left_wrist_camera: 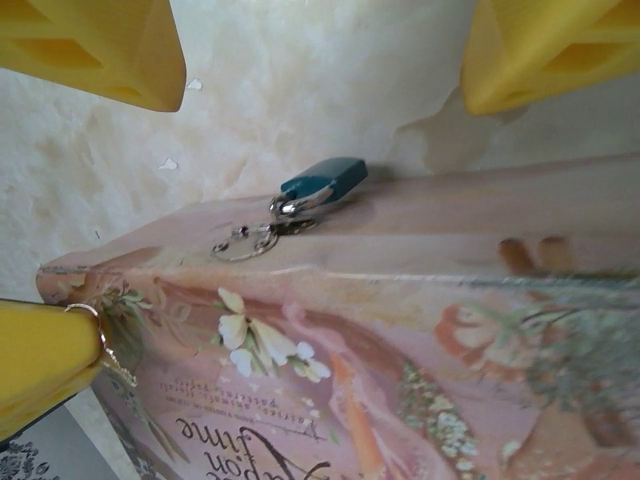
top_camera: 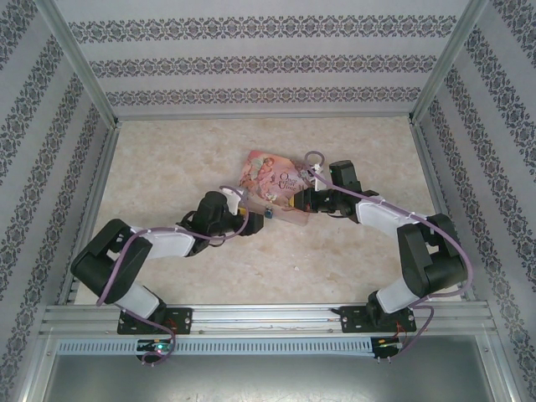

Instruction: Unlock the padlock with the key

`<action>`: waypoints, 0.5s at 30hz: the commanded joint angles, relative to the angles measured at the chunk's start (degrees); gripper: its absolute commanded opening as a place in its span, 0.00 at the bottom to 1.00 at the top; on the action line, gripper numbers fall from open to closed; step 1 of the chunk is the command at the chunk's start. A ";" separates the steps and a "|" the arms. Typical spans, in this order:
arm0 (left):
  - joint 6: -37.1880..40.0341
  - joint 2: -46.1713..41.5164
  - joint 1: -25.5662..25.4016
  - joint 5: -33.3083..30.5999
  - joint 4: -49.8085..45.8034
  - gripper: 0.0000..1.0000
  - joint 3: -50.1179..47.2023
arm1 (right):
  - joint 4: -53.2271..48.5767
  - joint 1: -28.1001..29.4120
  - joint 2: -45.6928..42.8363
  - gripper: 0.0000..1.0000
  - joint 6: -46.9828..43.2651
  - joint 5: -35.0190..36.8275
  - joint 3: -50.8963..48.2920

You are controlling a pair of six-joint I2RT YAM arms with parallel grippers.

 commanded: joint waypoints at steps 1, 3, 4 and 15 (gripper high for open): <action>0.47 2.07 0.54 1.77 4.19 0.72 1.81 | -1.50 0.70 1.82 0.00 -1.38 2.63 -0.74; -0.09 3.42 0.50 1.89 5.47 0.72 2.02 | -1.56 0.72 1.80 0.00 -1.37 2.71 -0.87; -0.30 3.93 0.52 1.95 5.92 0.72 2.12 | -1.56 0.76 1.75 0.00 -1.34 2.70 -0.91; -1.70 8.82 -0.20 2.42 8.52 0.71 3.59 | -1.89 0.92 1.41 0.00 -1.28 3.03 -0.74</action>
